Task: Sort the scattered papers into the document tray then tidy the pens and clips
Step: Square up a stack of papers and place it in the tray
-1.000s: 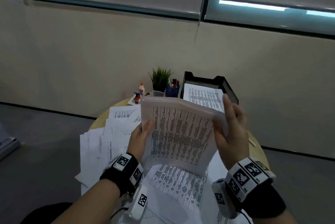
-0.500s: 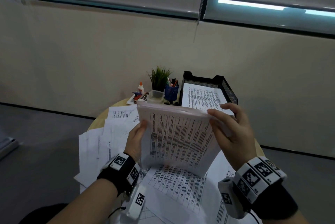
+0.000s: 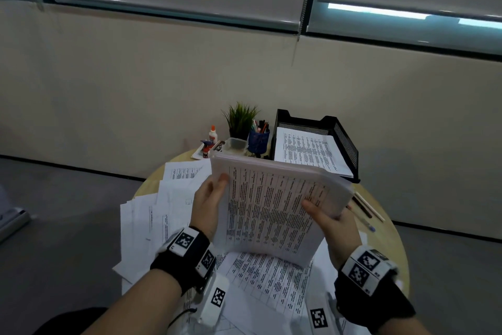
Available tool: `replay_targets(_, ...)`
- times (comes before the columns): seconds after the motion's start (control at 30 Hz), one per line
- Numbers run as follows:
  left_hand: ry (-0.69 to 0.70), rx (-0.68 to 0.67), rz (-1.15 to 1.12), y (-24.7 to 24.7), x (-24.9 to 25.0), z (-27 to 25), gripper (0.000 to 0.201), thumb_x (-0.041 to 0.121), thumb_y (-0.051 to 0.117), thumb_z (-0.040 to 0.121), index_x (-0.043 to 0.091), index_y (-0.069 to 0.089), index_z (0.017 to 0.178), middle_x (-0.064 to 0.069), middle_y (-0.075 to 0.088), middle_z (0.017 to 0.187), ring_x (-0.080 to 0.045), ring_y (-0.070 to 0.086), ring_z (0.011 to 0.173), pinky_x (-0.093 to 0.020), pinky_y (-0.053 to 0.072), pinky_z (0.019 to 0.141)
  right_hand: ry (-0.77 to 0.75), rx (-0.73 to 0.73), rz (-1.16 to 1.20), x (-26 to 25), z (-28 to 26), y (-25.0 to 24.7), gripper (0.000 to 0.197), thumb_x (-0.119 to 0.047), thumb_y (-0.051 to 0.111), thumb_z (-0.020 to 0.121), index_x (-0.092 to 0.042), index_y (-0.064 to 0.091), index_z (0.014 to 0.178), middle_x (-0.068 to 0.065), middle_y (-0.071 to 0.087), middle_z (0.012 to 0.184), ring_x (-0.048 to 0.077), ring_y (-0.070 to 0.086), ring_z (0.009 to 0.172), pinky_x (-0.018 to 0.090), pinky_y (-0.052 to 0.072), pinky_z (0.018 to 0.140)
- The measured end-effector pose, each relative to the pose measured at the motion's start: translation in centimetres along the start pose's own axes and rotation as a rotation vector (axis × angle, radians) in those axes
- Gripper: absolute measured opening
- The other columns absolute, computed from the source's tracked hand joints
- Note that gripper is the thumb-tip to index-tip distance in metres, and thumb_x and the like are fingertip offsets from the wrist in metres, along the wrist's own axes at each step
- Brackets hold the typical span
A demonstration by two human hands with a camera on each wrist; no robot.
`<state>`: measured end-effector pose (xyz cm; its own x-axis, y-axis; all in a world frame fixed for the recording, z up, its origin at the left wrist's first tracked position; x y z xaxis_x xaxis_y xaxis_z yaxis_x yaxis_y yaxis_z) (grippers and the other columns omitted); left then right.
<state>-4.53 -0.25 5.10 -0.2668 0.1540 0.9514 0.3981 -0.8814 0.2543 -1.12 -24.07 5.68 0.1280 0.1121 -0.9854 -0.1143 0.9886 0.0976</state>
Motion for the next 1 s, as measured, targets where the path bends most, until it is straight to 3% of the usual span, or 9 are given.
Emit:
replay_targets(0.17,0.220,0.077,-0.048,1.4,5.0,-0.3,0.038,0.047,0.051,0.081,0.011,0.058,0.087,0.002,0.060,0.081,-0.003,0.058,0.073,-0.016,0.047,0.068,0.001,0.020,0.021,0.0,0.4,0.0,0.013,-0.009,0.073,0.075,-0.015,0.072,0.086,-0.004,0.076,0.083,0.008,0.071,0.077,0.034,0.052,0.076)
replay_targets(0.27,0.228,0.160,-0.026,1.9,6.0,-0.1,0.035,0.055,0.062,0.076,0.020,0.053,0.077,0.007,0.052,0.074,-0.008,0.049,0.073,-0.023,0.039,0.066,-0.001,0.030,0.022,-0.1,0.4,-0.1,0.016,-0.008,0.074,0.074,-0.015,0.072,0.088,-0.003,0.076,0.085,0.010,0.072,0.079,0.033,0.052,0.074)
replay_targets(0.4,0.228,0.233,0.043,1.7,5.6,0.2,0.021,0.036,0.065,0.084,0.022,0.053,0.074,0.009,0.052,0.076,-0.011,0.048,0.079,-0.025,0.037,0.067,-0.003,0.008,0.032,-0.3,0.3,0.0,0.018,-0.007,0.074,0.072,-0.013,0.072,0.089,0.000,0.076,0.087,0.013,0.072,0.082,0.032,0.052,0.074)
replay_targets(0.53,0.256,0.263,0.071,1.7,6.1,0.2,0.021,0.035,0.067,0.083,0.018,0.056,0.084,0.005,0.056,0.080,-0.009,0.050,0.073,-0.014,0.042,0.061,-0.003,-0.006,0.048,-0.4,0.3,0.2,0.018,-0.002,0.073,0.074,-0.013,0.073,0.088,0.000,0.076,0.086,0.013,0.072,0.082,0.028,0.052,0.071)
replay_targets(0.6,0.272,0.248,0.057,1.8,6.2,0.2,0.030,0.042,0.070,0.078,0.019,0.056,0.091,0.002,0.058,0.091,-0.012,0.052,0.083,-0.017,0.043,0.070,0.005,-0.003,0.068,-0.4,0.5,0.1,0.018,-0.005,0.074,0.072,-0.012,0.073,0.089,0.002,0.076,0.088,0.017,0.072,0.085,0.031,0.053,0.072)
replay_targets(0.7,0.267,0.217,0.064,2.1,6.3,0.2,0.033,0.046,0.071,0.070,0.028,0.052,0.091,0.001,0.059,0.093,-0.014,0.053,0.090,-0.027,0.044,0.082,0.017,-0.014,0.098,-0.3,0.6,0.2,0.035,-0.028,0.085,0.056,-0.014,0.075,0.087,0.005,0.075,0.092,0.022,0.071,0.089,0.034,0.054,0.074)
replay_targets(0.77,0.256,0.233,0.091,2.1,6.3,0.1,0.027,0.032,0.073,0.077,0.031,0.049,0.089,0.006,0.059,0.084,-0.011,0.053,0.087,-0.028,0.042,0.086,0.015,-0.022,0.090,-0.3,0.6,0.3,0.050,-0.041,0.090,0.042,-0.016,0.077,0.083,0.006,0.075,0.092,0.020,0.072,0.087,0.033,0.055,0.073)
replay_targets(0.87,0.295,0.238,0.113,2.2,6.8,0.0,0.027,0.024,0.071,0.080,0.029,0.048,0.093,0.010,0.058,0.083,-0.009,0.052,0.088,-0.029,0.042,0.086,0.020,-0.015,0.121,-0.3,0.7,0.4,0.025,-0.022,0.080,0.058,-0.016,0.076,0.082,0.005,0.076,0.089,0.023,0.071,0.088,0.036,0.055,0.074)
replay_targets(1.0,0.507,0.196,0.359,2.9,8.1,-1.0,0.039,0.048,0.071,0.070,0.034,0.051,0.101,0.006,0.044,0.111,-0.009,0.041,0.109,-0.015,0.034,0.087,0.028,0.000,0.110,-0.4,0.9,0.4,0.017,-0.013,0.076,0.067,-0.014,0.075,0.084,0.005,0.076,0.088,0.023,0.071,0.088,0.040,0.054,0.079)
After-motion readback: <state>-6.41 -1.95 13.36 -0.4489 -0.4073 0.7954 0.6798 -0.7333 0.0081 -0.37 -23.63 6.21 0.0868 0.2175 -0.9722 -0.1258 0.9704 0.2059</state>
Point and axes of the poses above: each hand's wrist, its own z-axis towards the middle knuckle, its own y-axis out of the palm, x = y × z, the point moved 6 cm from there along z, towards the middle knuckle
